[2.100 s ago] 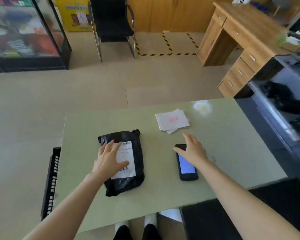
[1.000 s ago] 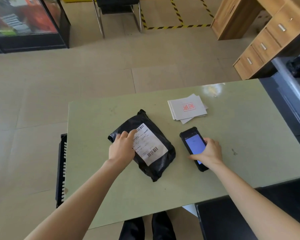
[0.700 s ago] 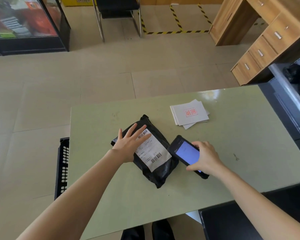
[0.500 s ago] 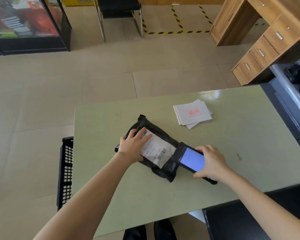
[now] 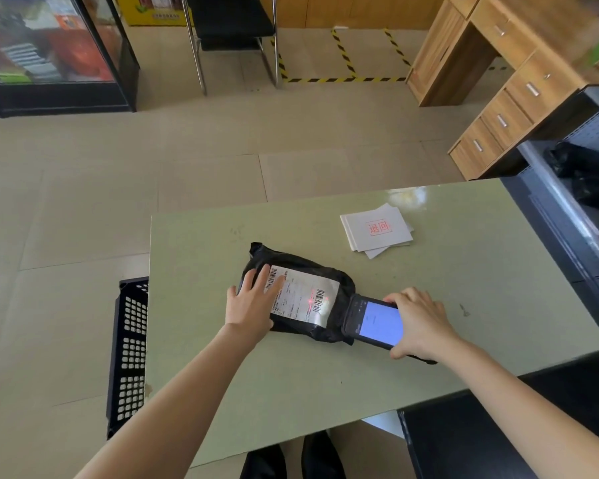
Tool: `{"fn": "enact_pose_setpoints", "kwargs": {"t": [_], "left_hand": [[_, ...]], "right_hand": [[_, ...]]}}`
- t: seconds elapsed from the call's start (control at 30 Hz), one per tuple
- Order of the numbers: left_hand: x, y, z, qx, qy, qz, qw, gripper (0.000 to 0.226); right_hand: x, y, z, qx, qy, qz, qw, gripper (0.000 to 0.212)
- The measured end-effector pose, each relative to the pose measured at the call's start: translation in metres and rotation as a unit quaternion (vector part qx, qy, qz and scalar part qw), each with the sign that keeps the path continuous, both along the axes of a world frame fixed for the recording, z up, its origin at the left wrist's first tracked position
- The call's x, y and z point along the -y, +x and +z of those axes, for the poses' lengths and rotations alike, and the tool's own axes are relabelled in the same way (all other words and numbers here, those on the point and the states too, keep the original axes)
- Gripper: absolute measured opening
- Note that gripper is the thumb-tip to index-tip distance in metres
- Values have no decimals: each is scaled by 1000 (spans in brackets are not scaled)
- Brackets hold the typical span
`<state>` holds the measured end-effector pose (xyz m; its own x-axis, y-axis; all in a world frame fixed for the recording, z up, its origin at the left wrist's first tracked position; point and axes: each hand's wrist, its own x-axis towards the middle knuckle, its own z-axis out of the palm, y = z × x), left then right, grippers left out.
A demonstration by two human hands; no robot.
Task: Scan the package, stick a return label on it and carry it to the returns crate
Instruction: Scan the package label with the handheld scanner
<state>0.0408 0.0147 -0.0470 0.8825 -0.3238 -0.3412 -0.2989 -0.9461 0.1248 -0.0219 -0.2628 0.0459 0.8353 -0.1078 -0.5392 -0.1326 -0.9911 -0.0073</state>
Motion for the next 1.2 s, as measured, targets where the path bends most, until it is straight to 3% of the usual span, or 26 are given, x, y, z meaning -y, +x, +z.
{"fn": "enact_pose_setpoints", "kwargs": {"t": [0.33, 0.57, 0.93, 1.07, 1.2], "left_hand": [[9, -9, 10, 27, -69, -13, 997, 74], [17, -12, 11, 11, -47, 11, 999, 59], [19, -17, 5, -5, -40, 23, 999, 62], [20, -19, 1, -27, -35, 19, 999, 65], [17, -18, -4, -47, -48, 20, 998, 59]], "right_hand": [[2, -4, 10, 16, 3, -12, 1000, 97], [8, -11, 21, 0, 2, -15, 1000, 96], [24, -16, 33, -5, -32, -24, 999, 96], [29, -17, 23, -2, -13, -75, 997, 95], [40, -12, 8, 20, 24, -195, 980, 92]]}}
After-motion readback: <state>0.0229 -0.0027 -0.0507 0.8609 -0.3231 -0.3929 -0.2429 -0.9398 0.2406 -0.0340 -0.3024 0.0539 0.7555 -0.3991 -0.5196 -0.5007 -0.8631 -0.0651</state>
